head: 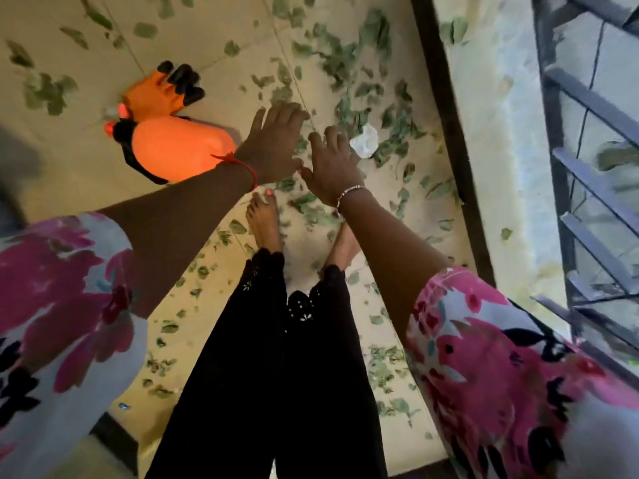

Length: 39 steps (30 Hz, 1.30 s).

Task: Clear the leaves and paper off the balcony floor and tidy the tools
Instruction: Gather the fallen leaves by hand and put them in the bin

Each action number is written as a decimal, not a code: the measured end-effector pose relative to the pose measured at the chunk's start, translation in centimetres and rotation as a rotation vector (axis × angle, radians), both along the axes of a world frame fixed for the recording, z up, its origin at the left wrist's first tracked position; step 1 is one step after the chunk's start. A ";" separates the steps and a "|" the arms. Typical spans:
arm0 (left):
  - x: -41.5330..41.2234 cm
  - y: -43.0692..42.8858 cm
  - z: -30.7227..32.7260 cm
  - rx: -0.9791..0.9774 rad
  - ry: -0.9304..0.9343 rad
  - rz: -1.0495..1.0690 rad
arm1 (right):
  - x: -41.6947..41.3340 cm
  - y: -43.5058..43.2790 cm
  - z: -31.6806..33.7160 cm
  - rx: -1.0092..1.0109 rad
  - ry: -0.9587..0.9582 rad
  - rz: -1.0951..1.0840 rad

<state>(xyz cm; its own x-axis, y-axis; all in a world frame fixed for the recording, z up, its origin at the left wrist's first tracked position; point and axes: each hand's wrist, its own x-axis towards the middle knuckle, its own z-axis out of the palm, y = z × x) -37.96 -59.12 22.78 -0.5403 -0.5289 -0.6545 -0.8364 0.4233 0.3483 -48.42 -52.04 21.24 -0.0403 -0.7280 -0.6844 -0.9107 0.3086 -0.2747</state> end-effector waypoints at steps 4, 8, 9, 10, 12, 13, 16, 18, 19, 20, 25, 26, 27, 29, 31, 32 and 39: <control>-1.4 1.7 -5.3 -0.001 0.024 -0.015 | -1.1 1.9 -5.4 0.070 -0.052 -0.093; -3.1 3.0 -11.1 -0.007 0.058 -0.083 | -3.6 4.1 -11.8 0.037 0.026 -0.240; -3.4 3.2 -12.3 -0.001 0.063 -0.086 | -4.2 4.6 -13.2 0.020 0.060 -0.274; -3.8 3.4 -13.8 0.002 0.067 -0.089 | -4.8 5.0 -14.8 0.005 0.088 -0.294; -4.6 3.5 -16.7 0.003 0.076 -0.096 | -6.1 5.3 -17.9 -0.011 0.102 -0.316; -4.9 3.7 -17.9 0.008 0.081 -0.095 | -6.5 5.3 -19.3 -0.019 0.089 -0.328; -5.3 3.9 -20.8 0.041 0.104 -0.067 | -7.2 5.2 -22.3 -0.082 0.048 -0.339; -5.4 3.8 -22.0 0.077 0.125 -0.050 | -7.2 4.9 -23.4 -0.175 0.046 -0.365; -5.3 3.8 -22.3 0.089 0.138 -0.036 | -7.3 4.7 -23.5 -0.215 0.060 -0.386; -5.2 3.8 -22.4 0.094 0.150 -0.024 | -7.3 4.5 -23.6 -0.233 0.082 -0.406; -5.0 3.5 -21.3 0.142 0.179 0.045 | -7.8 3.9 -21.7 -0.311 0.060 -0.543; -5.0 3.4 -20.7 0.160 0.192 0.076 | -7.9 3.9 -21.1 -0.335 0.057 -0.567; -4.9 3.2 -20.0 0.178 0.207 0.108 | -7.9 3.8 -20.3 -0.365 0.047 -0.601; -5.0 2.9 -18.4 0.189 0.250 0.166 | -7.7 3.3 -18.6 -0.427 -0.034 -0.723; -5.6 2.4 -16.2 0.247 0.306 0.328 | -7.4 2.5 -16.4 -0.444 -0.134 -0.839; -6.0 2.2 -15.0 0.333 0.338 0.488 | -7.3 2.1 -15.2 -0.426 -0.160 -0.873; -8.4 1.0 -7.9 0.941 0.526 1.334 | -4.9 -0.5 -8.1 -0.407 -0.408 -1.084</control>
